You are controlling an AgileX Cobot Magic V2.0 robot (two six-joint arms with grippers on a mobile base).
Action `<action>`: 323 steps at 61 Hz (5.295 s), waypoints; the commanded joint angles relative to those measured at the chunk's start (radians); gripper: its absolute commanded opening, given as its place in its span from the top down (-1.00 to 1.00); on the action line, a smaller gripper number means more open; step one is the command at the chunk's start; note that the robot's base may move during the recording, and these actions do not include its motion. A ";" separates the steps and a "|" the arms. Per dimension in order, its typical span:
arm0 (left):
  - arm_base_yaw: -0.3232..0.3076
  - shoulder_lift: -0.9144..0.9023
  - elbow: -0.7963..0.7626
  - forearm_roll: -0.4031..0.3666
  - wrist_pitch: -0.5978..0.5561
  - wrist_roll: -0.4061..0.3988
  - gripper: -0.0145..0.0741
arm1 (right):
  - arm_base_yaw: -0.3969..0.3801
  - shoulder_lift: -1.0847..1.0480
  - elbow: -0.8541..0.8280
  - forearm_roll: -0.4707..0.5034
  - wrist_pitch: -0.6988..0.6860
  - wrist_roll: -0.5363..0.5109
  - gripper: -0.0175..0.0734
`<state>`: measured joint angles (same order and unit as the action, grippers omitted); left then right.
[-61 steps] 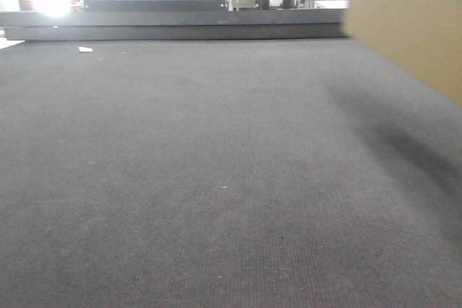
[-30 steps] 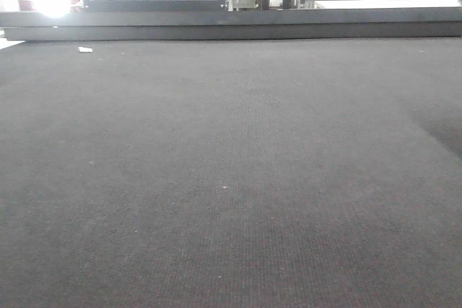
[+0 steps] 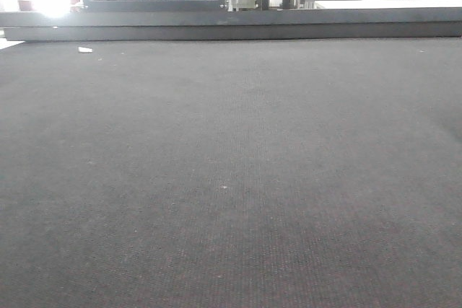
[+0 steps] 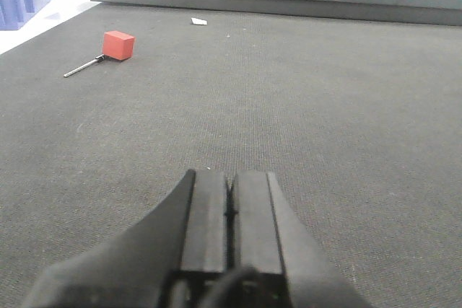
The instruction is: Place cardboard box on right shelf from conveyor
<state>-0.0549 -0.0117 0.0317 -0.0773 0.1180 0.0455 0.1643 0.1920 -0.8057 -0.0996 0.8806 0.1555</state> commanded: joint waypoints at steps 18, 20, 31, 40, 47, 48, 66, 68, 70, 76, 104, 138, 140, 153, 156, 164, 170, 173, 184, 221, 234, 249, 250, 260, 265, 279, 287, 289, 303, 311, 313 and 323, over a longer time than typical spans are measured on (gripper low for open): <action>-0.004 -0.015 0.010 -0.006 -0.087 0.000 0.94 | -0.005 0.005 -0.025 -0.012 -0.119 -0.010 0.10; -0.004 -0.015 0.010 -0.006 -0.087 0.000 0.94 | -0.005 0.005 -0.025 -0.012 -0.119 -0.010 0.10; -0.004 -0.015 0.010 -0.006 -0.087 0.000 0.94 | -0.005 0.005 -0.025 -0.012 -0.119 -0.010 0.10; -0.004 -0.015 0.010 -0.006 -0.087 0.000 0.93 | -0.005 0.005 -0.025 -0.012 -0.119 -0.010 0.10; -0.004 -0.015 0.010 -0.006 -0.087 0.000 0.94 | -0.005 0.005 -0.025 -0.012 -0.119 -0.010 0.10; -0.004 -0.015 0.010 -0.006 -0.087 0.000 0.94 | -0.005 0.005 -0.025 -0.012 -0.119 -0.010 0.10; -0.004 -0.015 0.010 -0.006 -0.087 0.000 0.94 | -0.005 0.005 -0.025 -0.012 -0.119 -0.010 0.10; -0.004 -0.015 0.010 -0.006 -0.087 0.000 0.94 | -0.005 0.005 -0.025 -0.012 -0.119 -0.010 0.10; -0.004 -0.015 0.010 -0.006 -0.087 0.000 0.94 | -0.005 0.005 -0.025 -0.012 -0.119 -0.010 0.10; -0.004 -0.015 0.010 -0.006 -0.087 0.000 0.94 | -0.005 0.005 -0.025 -0.012 -0.119 -0.010 0.10; -0.004 -0.015 0.010 -0.006 -0.087 0.000 0.93 | -0.005 0.005 -0.025 -0.012 -0.119 -0.010 0.10; -0.004 -0.015 0.010 -0.006 -0.087 0.000 0.94 | -0.005 0.005 -0.025 -0.012 -0.119 -0.010 0.10; -0.004 -0.015 0.010 -0.006 -0.087 0.000 0.94 | -0.005 0.005 -0.025 -0.012 -0.119 -0.010 0.10; -0.004 -0.015 0.010 -0.006 -0.087 0.000 0.94 | -0.005 0.005 -0.025 -0.012 -0.119 -0.010 0.10; -0.004 -0.015 0.010 -0.006 -0.087 0.000 0.94 | -0.005 0.005 -0.025 -0.012 -0.119 -0.010 0.10; -0.004 -0.015 0.010 -0.006 -0.087 0.000 0.94 | -0.005 0.005 -0.025 -0.012 -0.119 -0.010 0.10; -0.004 -0.015 0.010 -0.006 -0.087 0.000 0.94 | -0.005 0.005 -0.025 -0.012 -0.119 -0.010 0.10; -0.004 -0.015 0.010 -0.006 -0.087 0.000 0.94 | -0.005 0.005 -0.025 -0.012 -0.119 -0.010 0.10; 0.006 -0.015 0.010 -0.006 -0.087 0.000 0.93 | -0.005 0.005 -0.025 -0.012 -0.119 -0.010 0.10; 0.100 -0.015 0.010 -0.006 -0.087 0.000 0.94 | -0.005 0.005 -0.025 -0.012 -0.119 -0.010 0.10; 0.084 -0.015 0.010 -0.006 -0.087 0.000 0.93 | -0.005 0.005 -0.025 -0.012 -0.119 -0.010 0.10; 0.084 -0.015 0.010 -0.006 -0.087 0.000 0.94 | -0.005 0.005 -0.025 -0.012 -0.119 -0.010 0.10; 0.084 -0.015 0.010 -0.006 -0.087 0.000 0.94 | -0.005 0.005 -0.025 -0.012 -0.119 -0.010 0.10; 0.084 -0.015 0.010 -0.006 -0.087 0.000 0.94 | -0.005 0.005 -0.025 -0.012 -0.119 -0.010 0.10; 0.084 -0.015 0.010 -0.006 -0.087 0.000 0.94 | -0.005 0.005 -0.025 -0.012 -0.119 -0.010 0.10; 0.040 -0.017 0.010 -0.006 -0.087 0.000 0.94 | -0.005 0.005 -0.025 -0.012 -0.120 -0.010 0.10; 0.034 -0.017 0.010 -0.006 -0.087 0.000 0.94 | -0.005 0.007 -0.025 -0.012 -0.120 -0.010 0.10; 0.034 -0.017 0.010 -0.006 -0.087 0.000 0.94 | -0.005 0.007 -0.025 -0.012 -0.120 -0.010 0.10; 0.055 -0.017 0.010 -0.006 -0.087 0.000 0.94 | -0.005 0.007 -0.025 -0.012 -0.120 -0.010 0.10; 0.055 -0.017 0.010 -0.006 -0.087 0.000 0.94 | -0.005 0.007 -0.025 -0.012 -0.120 -0.010 0.10; 0.055 -0.017 0.010 -0.006 -0.087 0.000 0.94 | -0.005 0.007 -0.025 -0.012 -0.120 -0.010 0.10; 0.055 -0.017 0.010 -0.006 -0.087 0.000 0.94 | -0.005 0.007 -0.025 -0.012 -0.120 -0.010 0.10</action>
<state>-0.0017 -0.0117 0.0317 -0.0773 0.1180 0.0455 0.1643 0.1804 -0.8057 -0.0992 0.8700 0.1555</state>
